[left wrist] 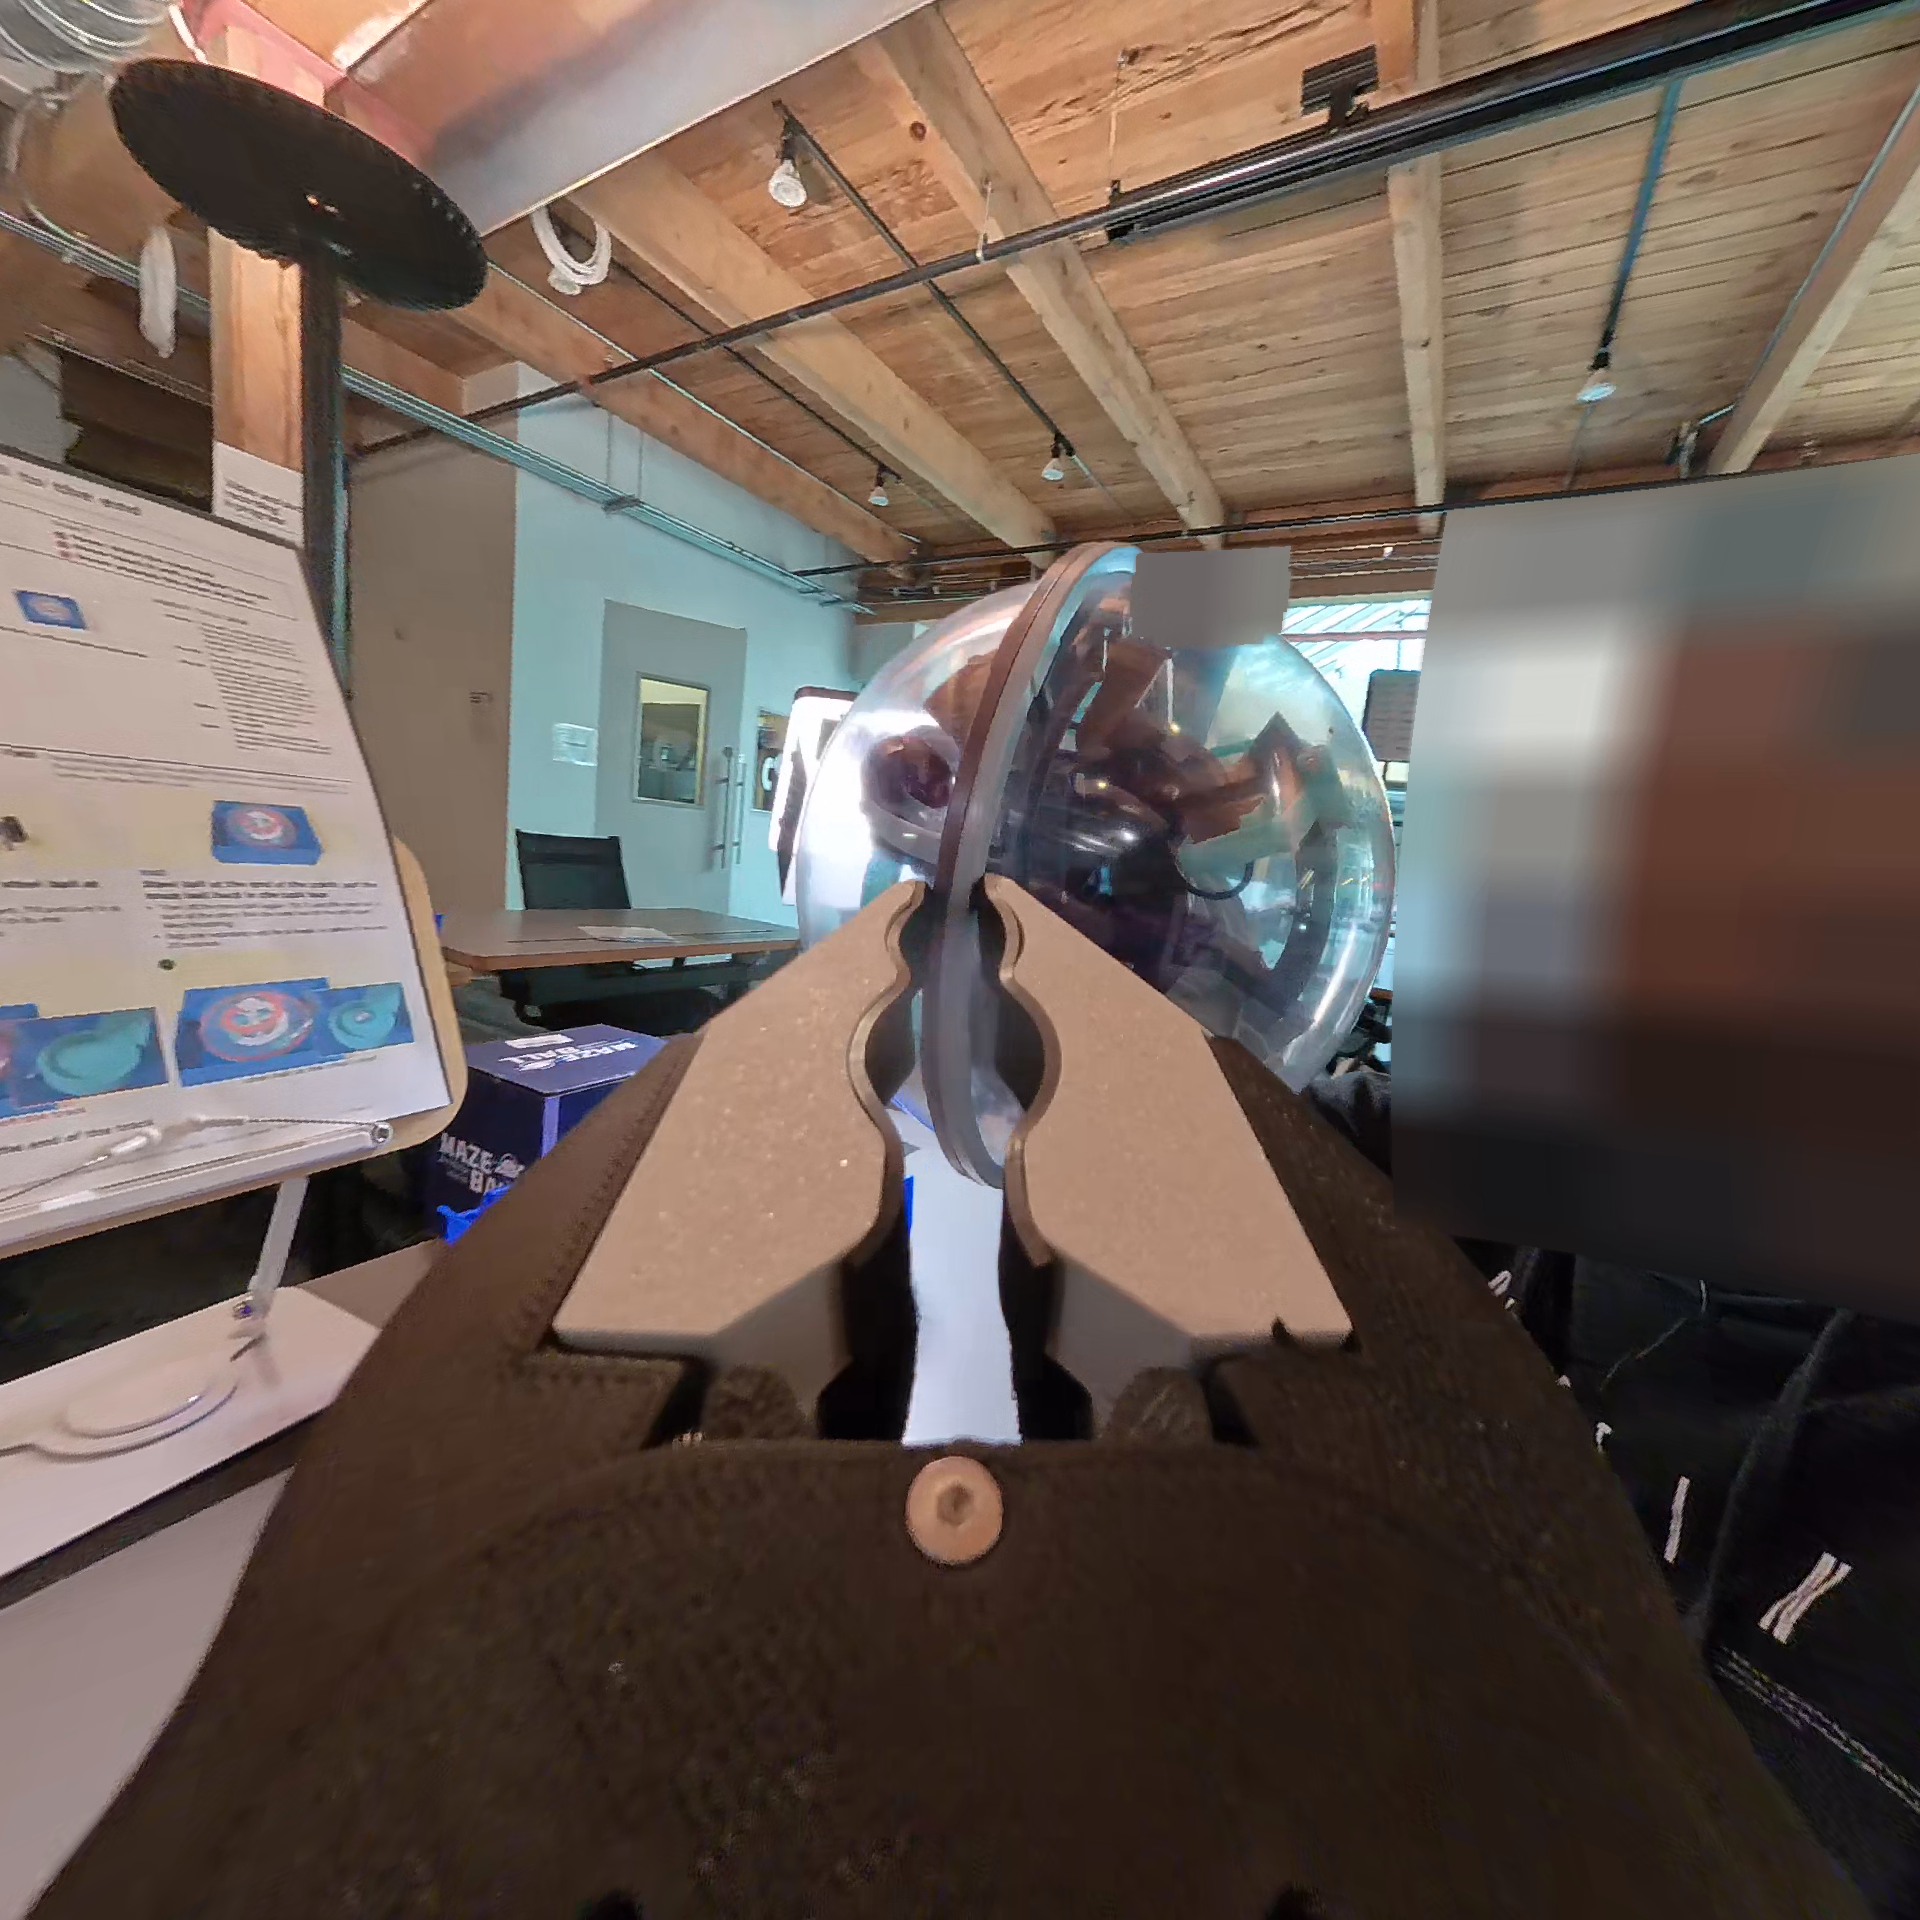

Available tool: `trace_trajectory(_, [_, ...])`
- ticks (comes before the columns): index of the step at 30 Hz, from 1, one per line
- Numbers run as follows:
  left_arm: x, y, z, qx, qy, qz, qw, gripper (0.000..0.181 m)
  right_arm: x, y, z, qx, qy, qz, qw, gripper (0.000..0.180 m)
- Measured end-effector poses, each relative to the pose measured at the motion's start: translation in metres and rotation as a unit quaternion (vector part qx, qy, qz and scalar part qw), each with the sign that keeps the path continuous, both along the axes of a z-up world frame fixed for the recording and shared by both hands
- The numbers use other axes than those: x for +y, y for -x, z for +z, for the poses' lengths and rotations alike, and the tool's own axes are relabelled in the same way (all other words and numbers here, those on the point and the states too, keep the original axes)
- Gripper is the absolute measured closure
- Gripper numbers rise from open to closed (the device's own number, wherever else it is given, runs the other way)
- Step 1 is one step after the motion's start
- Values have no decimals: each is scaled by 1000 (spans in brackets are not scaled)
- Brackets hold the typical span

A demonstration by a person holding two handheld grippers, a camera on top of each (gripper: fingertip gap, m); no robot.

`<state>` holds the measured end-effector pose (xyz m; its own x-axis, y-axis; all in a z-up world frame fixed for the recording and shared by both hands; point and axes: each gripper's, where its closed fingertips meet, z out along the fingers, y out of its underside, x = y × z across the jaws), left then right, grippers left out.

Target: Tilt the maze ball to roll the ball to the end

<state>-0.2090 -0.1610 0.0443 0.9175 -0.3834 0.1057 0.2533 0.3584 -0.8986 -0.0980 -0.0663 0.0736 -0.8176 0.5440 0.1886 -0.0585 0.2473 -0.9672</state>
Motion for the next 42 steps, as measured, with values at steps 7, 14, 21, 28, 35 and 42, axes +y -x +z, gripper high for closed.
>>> trace_trajectory(7, [32, 11, 3, -7, -6, -57, 998, 174, 11, -6, 1, -21, -8, -74, 997, 173])
trace_trajectory(14, [66, 11, 3, -9, -2, -109, 994, 174, 25, -16, 6, -34, -8, -141, 989, 173])
trace_trajectory(21, [108, 3, 5, -11, 12, -157, 987, 178, 44, -30, 16, -47, 8, -199, 979, 173])
trace_trajectory(28, [175, -59, -14, 52, 60, -242, 967, 181, 75, -22, -46, -79, -14, -293, 953, 174])
trace_trajectory(35, [207, -71, -75, 85, 89, -230, 965, 181, 111, -46, -154, -67, 44, -338, 938, 174])
trace_trajectory(42, [214, -50, -125, 72, 124, -225, 964, 163, 136, -69, -150, 3, 89, -359, 929, 174])
